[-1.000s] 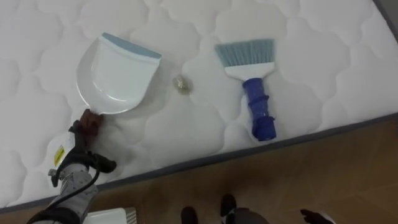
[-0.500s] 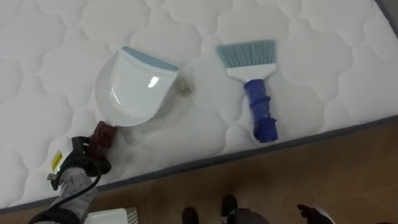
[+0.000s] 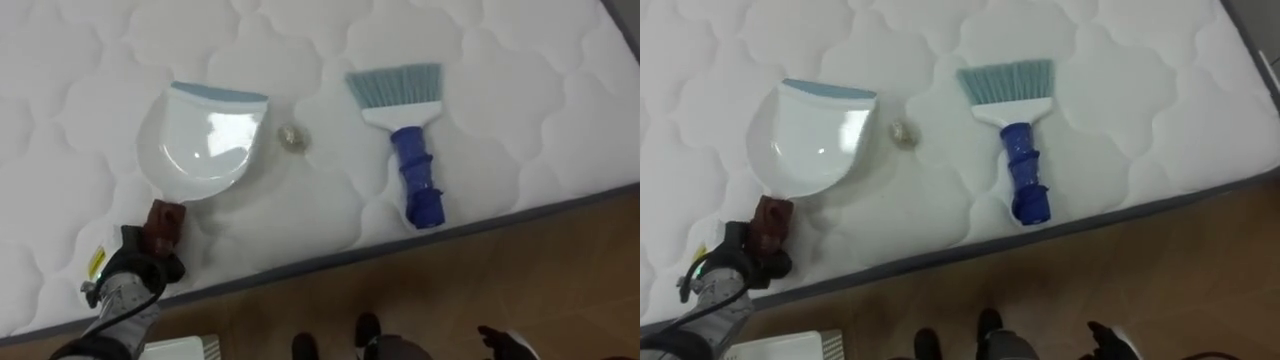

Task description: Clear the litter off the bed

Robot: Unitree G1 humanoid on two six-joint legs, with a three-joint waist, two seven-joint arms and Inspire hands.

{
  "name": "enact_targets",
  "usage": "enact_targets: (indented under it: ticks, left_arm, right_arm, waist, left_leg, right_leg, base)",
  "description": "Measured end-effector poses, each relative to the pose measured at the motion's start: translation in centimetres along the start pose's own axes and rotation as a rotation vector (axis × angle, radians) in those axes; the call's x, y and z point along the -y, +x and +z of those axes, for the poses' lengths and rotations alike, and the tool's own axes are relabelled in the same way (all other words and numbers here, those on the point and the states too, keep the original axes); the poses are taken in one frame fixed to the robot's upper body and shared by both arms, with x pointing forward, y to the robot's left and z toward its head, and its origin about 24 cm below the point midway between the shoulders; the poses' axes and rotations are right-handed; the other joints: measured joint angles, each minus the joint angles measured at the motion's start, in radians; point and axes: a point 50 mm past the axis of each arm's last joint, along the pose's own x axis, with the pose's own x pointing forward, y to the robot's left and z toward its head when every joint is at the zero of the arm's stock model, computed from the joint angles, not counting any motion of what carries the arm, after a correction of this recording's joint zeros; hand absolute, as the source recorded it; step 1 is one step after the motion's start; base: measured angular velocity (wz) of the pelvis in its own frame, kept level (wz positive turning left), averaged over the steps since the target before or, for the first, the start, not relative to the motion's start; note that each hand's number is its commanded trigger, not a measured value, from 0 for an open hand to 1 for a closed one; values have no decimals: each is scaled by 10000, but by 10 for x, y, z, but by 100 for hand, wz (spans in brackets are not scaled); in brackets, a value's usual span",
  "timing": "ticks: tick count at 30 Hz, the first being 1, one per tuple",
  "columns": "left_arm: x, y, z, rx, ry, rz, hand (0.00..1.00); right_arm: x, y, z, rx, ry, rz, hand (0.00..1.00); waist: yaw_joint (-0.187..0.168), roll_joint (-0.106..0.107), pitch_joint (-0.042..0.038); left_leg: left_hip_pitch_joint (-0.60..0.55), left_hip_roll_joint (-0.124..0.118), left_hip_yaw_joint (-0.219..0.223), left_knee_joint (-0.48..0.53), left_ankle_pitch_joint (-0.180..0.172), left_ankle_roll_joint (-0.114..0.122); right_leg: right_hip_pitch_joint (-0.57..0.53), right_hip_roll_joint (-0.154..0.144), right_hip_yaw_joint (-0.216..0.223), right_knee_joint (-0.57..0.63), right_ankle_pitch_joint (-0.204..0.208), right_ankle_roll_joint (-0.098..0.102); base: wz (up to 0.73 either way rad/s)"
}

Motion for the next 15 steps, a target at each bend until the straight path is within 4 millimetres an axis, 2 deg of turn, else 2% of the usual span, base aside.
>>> enact_targets:
  ticks: [15]
  left_arm:
    - [0,-2,-7,-48,318,117,100]
  right_arm:
    - [0,-1,-4,-31,100,-171,0]
  waist:
    - [109,-5,3]
  left_leg:
    - [130,10,176,-243,-3,-3]
  right_leg:
    - [-39,70,187,-55,-1,1]
  base:
    - [-4]
